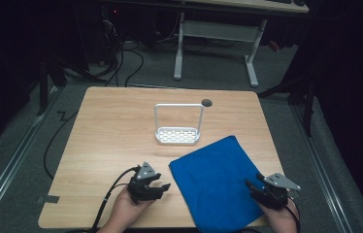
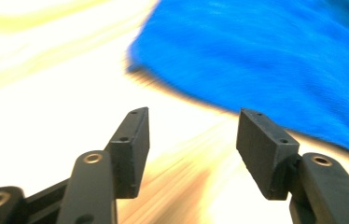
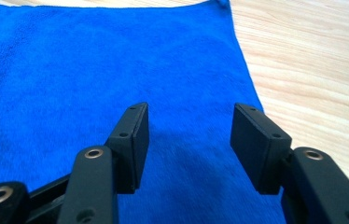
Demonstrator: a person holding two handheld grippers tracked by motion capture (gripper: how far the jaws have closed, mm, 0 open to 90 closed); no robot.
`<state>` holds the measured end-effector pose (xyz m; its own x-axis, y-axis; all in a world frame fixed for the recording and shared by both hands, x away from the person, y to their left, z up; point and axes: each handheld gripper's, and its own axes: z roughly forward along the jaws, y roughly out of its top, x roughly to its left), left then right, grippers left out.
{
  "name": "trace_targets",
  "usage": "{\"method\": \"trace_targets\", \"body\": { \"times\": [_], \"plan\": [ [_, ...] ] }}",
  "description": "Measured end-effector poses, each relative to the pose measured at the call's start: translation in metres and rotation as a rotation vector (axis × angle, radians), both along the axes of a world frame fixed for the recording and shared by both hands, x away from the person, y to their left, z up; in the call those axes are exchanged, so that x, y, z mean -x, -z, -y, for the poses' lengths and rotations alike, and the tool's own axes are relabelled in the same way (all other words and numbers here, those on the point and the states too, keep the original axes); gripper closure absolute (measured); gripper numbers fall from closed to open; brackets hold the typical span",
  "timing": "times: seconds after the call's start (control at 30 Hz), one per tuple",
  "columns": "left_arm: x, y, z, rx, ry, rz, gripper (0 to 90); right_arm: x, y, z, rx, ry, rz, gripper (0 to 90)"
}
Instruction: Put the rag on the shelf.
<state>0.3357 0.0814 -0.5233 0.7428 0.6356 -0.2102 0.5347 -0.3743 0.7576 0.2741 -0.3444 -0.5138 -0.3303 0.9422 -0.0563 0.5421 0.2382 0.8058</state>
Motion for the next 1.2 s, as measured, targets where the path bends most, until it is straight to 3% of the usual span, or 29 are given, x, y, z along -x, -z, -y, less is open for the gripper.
{"method": "trace_targets", "body": {
  "times": [0.13,0.3,0.63,0.8,0.93,0.97,1.0,1.07,1.1,1.13,1.2],
  "plan": [
    [-0.005,0.001,-0.005,0.005,-0.021,0.007,44.8,-0.001,0.0,-0.004,0.004,-0.013,0.0,47.7],
    [-0.006,0.003,-0.005,-0.033,-0.02,0.028,43.8,0.001,0.003,0.001,-0.015,-0.002,-0.005,48.0],
    [-0.006,0.001,-0.006,-0.011,-0.03,0.031,45.6,0.002,0.0,0.001,-0.021,-0.005,0.015,48.1],
    [-0.004,-0.001,-0.003,0.012,-0.016,0.027,52.5,0.002,-0.001,0.001,-0.022,-0.008,0.019,49.0],
    [-0.001,-0.003,0.008,0.044,0.018,0.018,60.5,0.002,0.0,0.003,-0.027,-0.004,0.02,49.7],
    [0.003,-0.004,0.02,0.045,0.053,0.022,67.7,0.002,-0.001,0.004,-0.04,0.002,0.023,50.2],
    [0.003,-0.004,0.02,0.045,0.053,0.022,71.1,0.002,-0.001,0.004,-0.044,0.003,0.024,50.3],
    [0.007,-0.004,0.033,0.045,0.095,0.022,75.2,0.002,-0.001,0.004,-0.045,0.003,0.024,50.4],
    [0.01,-0.005,0.048,0.051,0.128,0.016,79.9,0.001,-0.001,0.003,-0.037,-0.001,0.023,50.5],
    [0.01,-0.005,0.048,0.051,0.128,0.016,82.1,0.001,-0.001,0.003,-0.037,-0.001,0.023,50.5],
    [0.014,-0.003,0.066,0.035,0.176,0.012,83.4,0.001,0.0,0.002,-0.04,0.0,0.016,50.6]
  ]
}}
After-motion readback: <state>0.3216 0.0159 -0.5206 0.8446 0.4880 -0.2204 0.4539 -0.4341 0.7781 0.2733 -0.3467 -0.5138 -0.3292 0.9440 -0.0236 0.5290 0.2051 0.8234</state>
